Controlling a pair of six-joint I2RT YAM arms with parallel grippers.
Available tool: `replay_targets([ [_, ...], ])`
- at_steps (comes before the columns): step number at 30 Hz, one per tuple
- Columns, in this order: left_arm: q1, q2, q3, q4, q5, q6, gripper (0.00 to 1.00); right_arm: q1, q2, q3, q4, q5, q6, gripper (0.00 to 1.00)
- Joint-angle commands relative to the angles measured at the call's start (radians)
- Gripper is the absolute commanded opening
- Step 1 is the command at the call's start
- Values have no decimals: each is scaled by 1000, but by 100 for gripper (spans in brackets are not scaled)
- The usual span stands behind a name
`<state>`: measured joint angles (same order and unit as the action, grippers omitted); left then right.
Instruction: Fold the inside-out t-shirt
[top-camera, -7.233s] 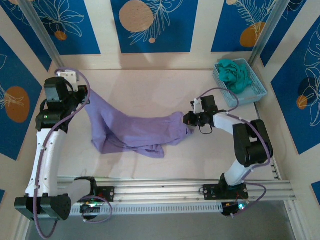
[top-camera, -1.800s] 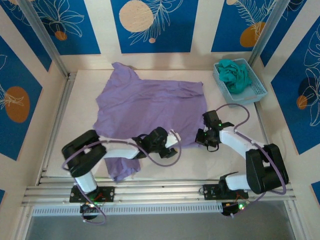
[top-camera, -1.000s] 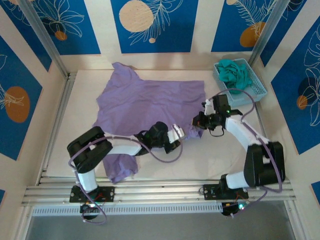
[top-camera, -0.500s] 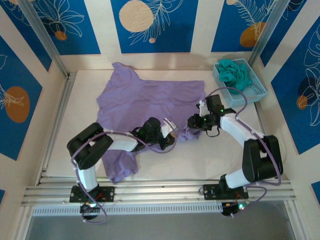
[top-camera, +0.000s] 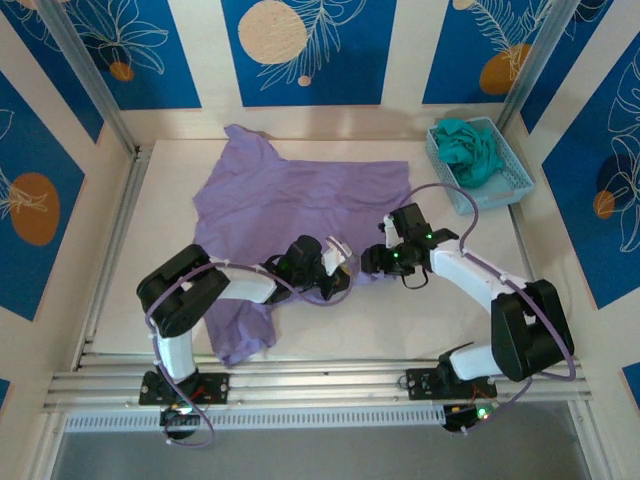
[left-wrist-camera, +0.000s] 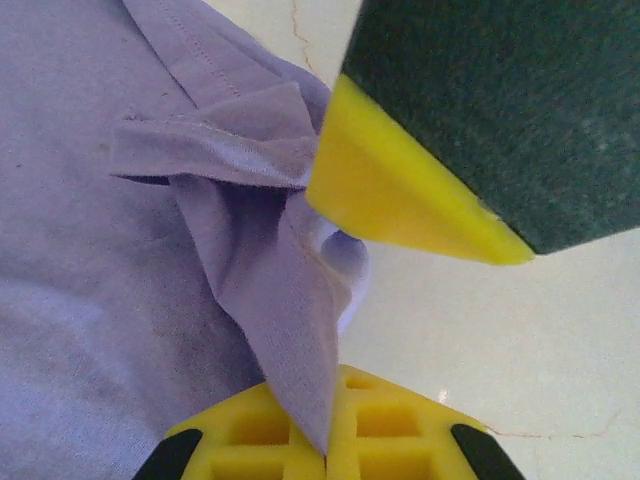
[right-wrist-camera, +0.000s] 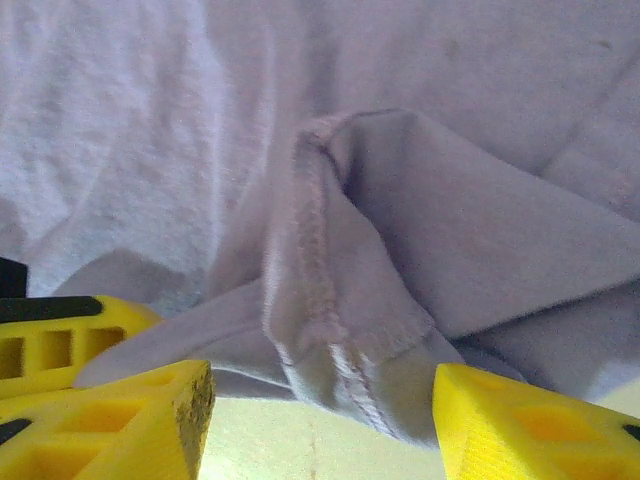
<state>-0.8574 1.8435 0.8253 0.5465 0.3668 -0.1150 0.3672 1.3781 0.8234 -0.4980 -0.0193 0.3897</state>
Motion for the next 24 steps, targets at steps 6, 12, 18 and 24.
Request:
replay_targets([
  [6,8,16,-11,46,40,-23,0,13,-49,-21,-28,54,19,55],
  [12,8,16,-15,52,42,-27,0,43,37,29,-41,77,13,56],
  [18,8,17,-22,67,51,-34,0,50,114,86,-51,148,3,56],
  [24,9,16,-26,62,52,-29,0,32,133,121,-80,213,-17,49],
])
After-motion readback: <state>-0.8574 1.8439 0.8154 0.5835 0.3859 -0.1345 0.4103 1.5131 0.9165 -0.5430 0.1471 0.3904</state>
